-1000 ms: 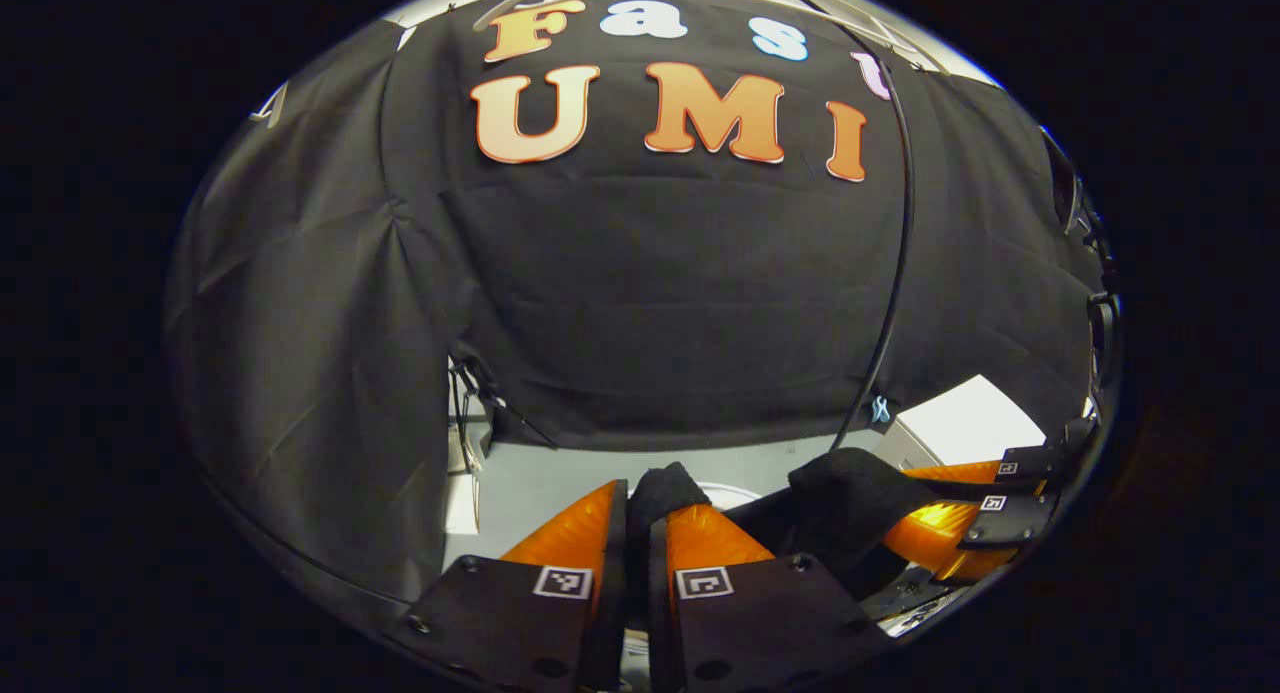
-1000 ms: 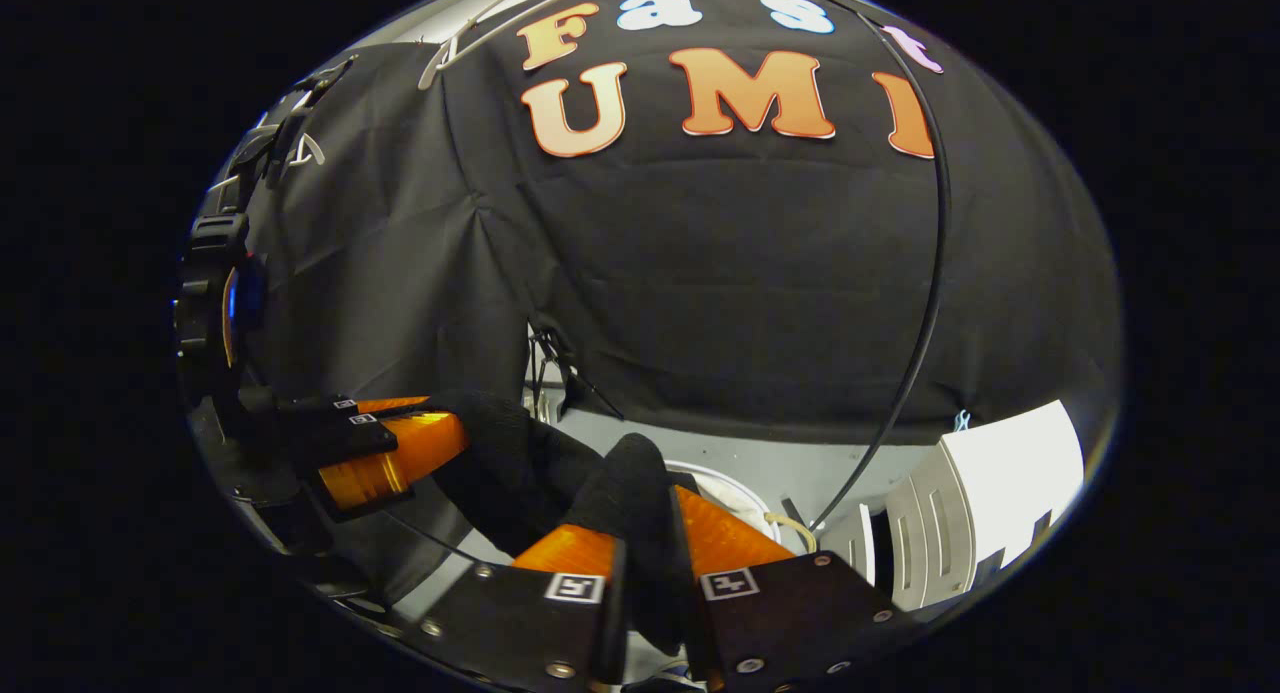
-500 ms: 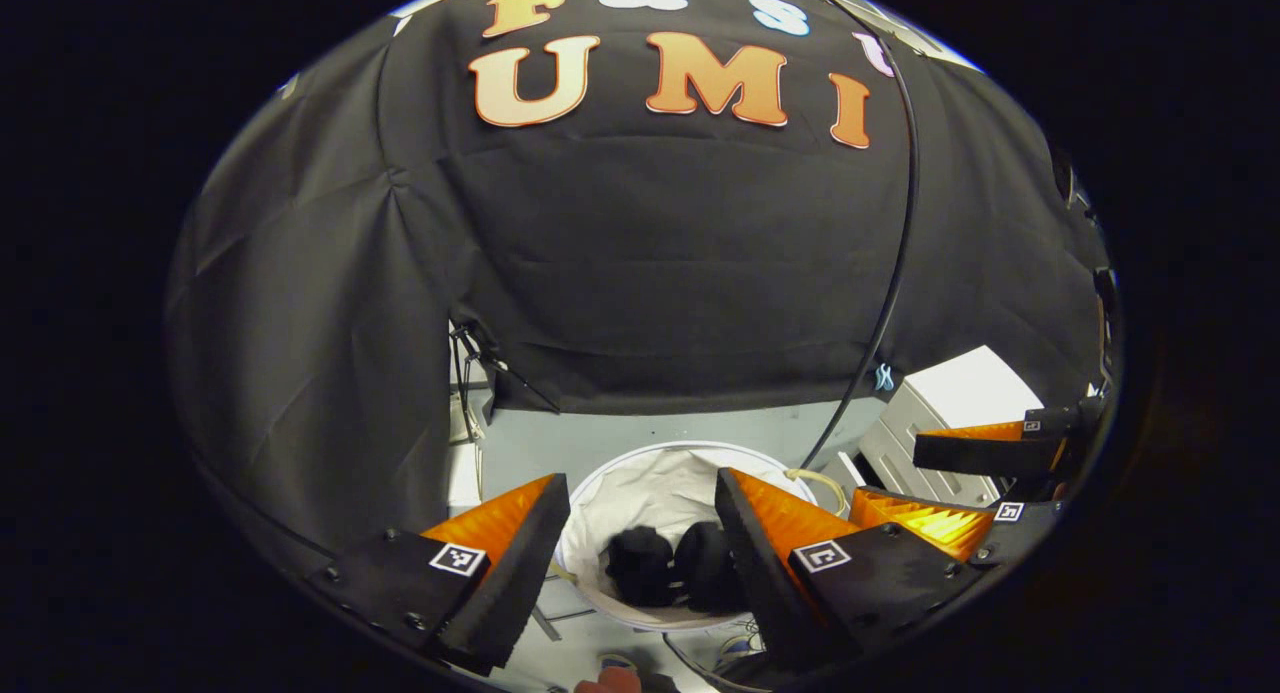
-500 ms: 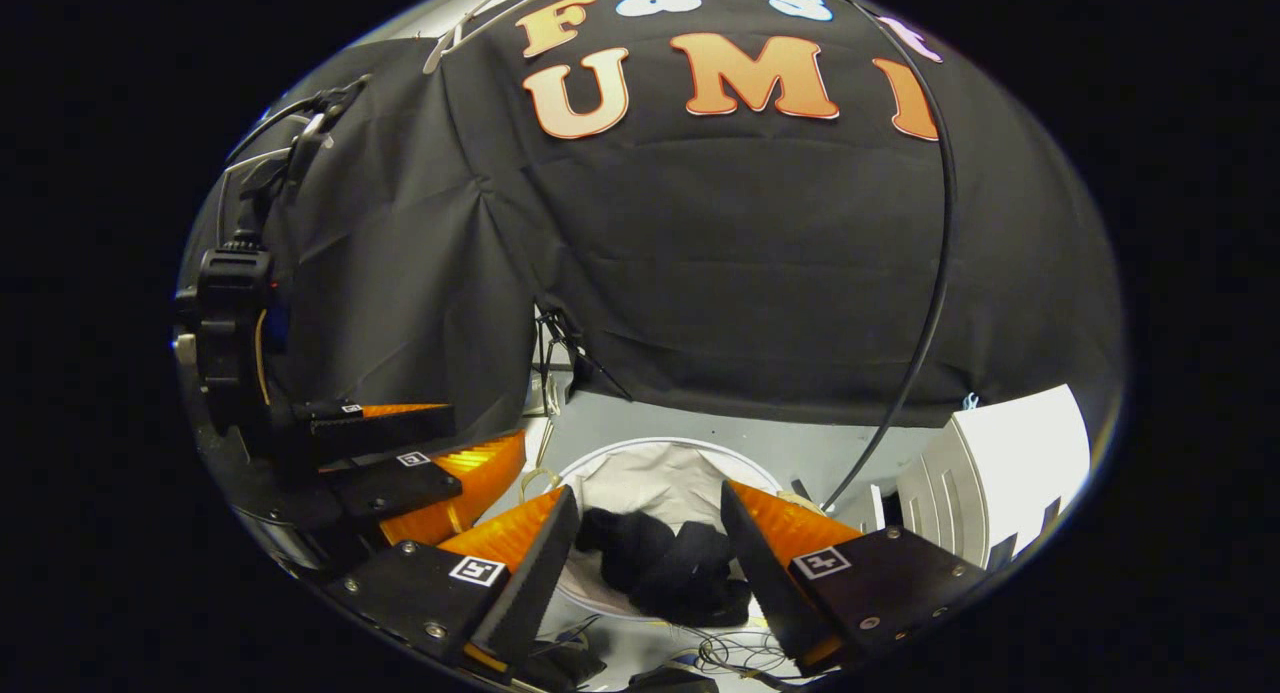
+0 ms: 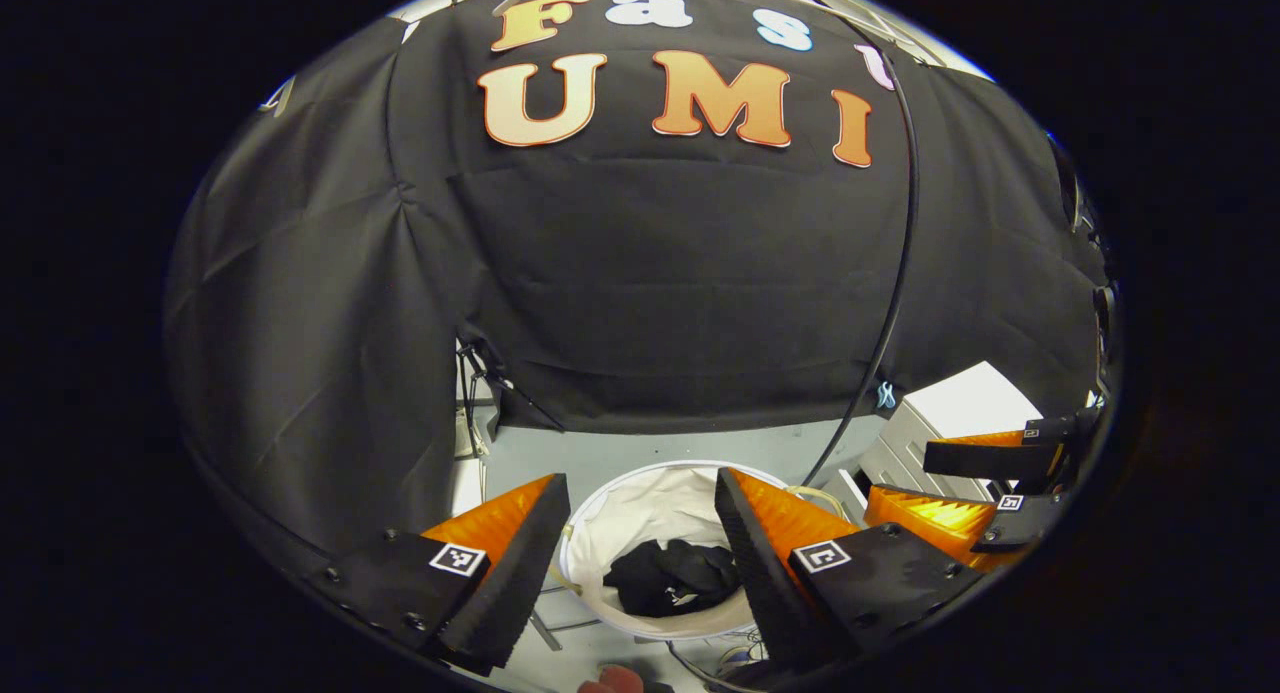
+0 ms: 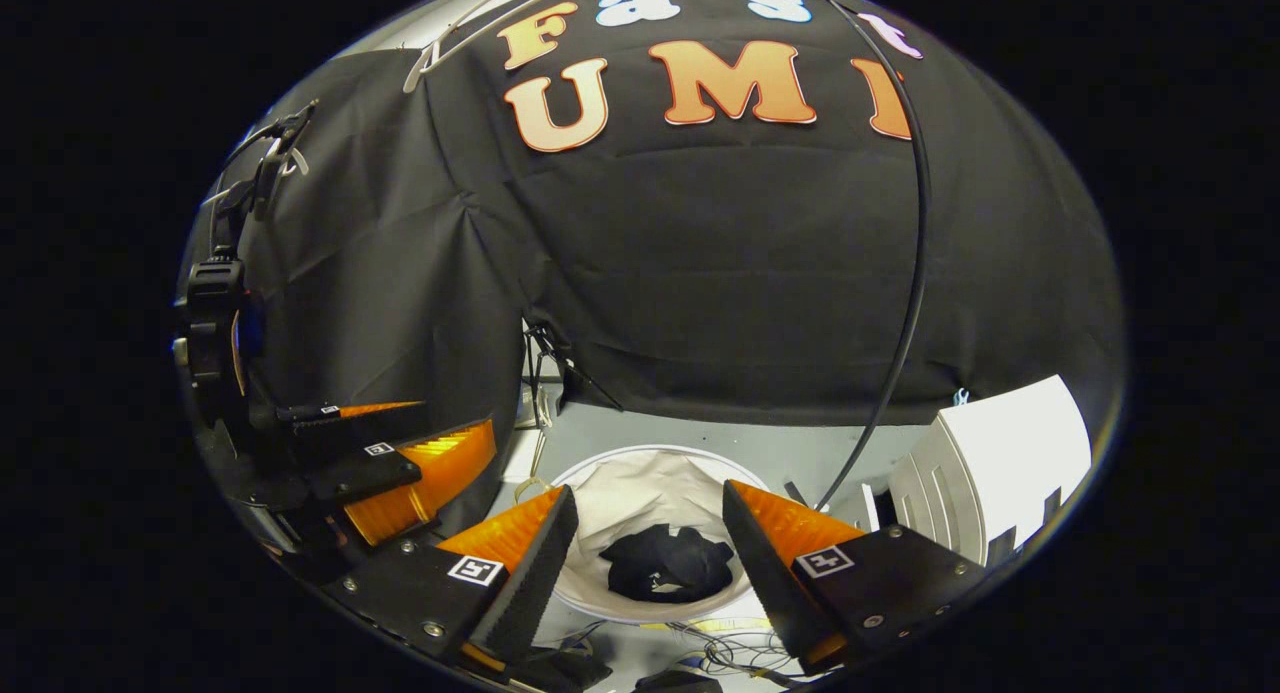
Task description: Grasp the clothes on the hanger with both hands and then place them into the laundry hamper below.
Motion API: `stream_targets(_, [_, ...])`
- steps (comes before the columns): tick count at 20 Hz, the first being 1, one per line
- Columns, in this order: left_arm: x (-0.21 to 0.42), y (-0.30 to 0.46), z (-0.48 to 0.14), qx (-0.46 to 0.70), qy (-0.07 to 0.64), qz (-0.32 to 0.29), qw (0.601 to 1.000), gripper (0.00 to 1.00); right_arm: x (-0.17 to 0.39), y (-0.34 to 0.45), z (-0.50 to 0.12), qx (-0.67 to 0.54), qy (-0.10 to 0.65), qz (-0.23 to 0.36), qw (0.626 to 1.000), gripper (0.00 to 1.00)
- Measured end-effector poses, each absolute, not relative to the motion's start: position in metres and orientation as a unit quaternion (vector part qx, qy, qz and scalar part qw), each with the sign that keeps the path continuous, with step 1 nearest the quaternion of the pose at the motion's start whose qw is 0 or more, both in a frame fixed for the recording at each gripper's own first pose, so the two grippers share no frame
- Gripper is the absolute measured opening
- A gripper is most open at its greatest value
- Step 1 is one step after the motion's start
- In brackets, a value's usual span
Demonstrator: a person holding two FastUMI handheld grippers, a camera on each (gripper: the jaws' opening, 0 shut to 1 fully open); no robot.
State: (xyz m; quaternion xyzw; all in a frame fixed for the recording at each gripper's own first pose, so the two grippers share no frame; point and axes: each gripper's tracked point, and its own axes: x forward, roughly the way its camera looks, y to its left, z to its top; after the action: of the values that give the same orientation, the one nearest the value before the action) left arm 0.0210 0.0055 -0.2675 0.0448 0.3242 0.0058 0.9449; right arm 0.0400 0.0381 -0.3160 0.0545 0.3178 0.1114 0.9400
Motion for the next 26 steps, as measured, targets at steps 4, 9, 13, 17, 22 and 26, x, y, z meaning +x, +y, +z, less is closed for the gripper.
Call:
stream_targets(4, [0.026, 0.0, -0.228, 0.037, 0.277, 0.002, 0.96, 0.96, 0.042, 0.035, -0.281, 0.057, 0.283, 0.104, 0.952, 0.91])
stream_targets(9, [0.038, -0.006, -0.152, 0.037, 0.191, -0.003, 0.981, 0.96, 0.054, 0.038, -0.203, 0.055, 0.207, 0.108, 0.971, 0.93])
stream_targets(13, [0.039, -0.017, -0.094, 0.04, 0.138, -0.012, 0.99, 0.96, 0.056, 0.035, -0.126, 0.056, 0.136, 0.109, 0.983, 0.93])
stream_targets(17, [0.034, -0.025, -0.048, 0.065, 0.087, -0.017, 0.994, 0.96, 0.052, 0.035, -0.059, 0.05, 0.075, 0.11, 0.99, 0.92])
stream_targets(22, [0.026, -0.037, -0.028, 0.087, 0.045, -0.026, 0.995, 0.95, 0.038, 0.019, -0.008, 0.052, 0.021, 0.096, 0.994, 0.92])
stream_targets(26, [0.016, -0.039, -0.033, 0.063, 0.044, -0.027, 0.997, 0.94, 0.04, 0.004, -0.002, 0.038, 0.009, 0.068, 0.997, 0.92])
